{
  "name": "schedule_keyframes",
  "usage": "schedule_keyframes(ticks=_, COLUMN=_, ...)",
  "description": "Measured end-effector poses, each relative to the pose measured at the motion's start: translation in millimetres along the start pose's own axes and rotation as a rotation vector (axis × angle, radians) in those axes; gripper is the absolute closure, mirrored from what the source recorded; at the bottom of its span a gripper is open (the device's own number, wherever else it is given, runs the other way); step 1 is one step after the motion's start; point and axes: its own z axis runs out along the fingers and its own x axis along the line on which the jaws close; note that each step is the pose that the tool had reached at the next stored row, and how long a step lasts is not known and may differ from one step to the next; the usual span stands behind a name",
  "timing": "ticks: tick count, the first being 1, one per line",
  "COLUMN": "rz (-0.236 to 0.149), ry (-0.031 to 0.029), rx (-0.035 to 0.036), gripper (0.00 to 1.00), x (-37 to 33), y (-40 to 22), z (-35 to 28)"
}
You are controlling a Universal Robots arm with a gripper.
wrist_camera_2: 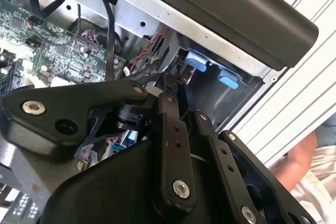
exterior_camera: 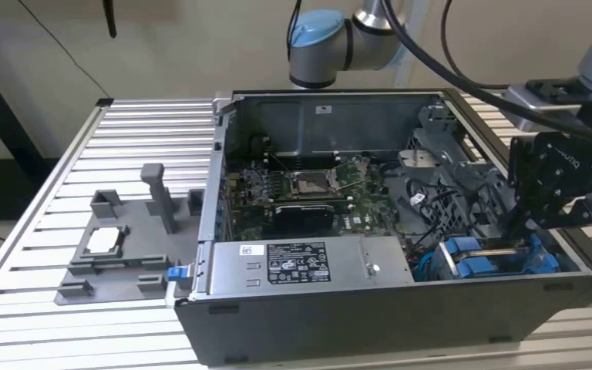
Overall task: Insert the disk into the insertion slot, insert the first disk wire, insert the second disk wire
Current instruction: 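Insert the first disk wire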
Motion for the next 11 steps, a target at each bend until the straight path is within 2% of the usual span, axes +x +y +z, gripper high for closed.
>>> schedule_keyframes(ticks=11, rz=0.001, ry=0.0, rx=0.0006, gripper=0.81, x=-0.2, y=-1.2, z=3.7)
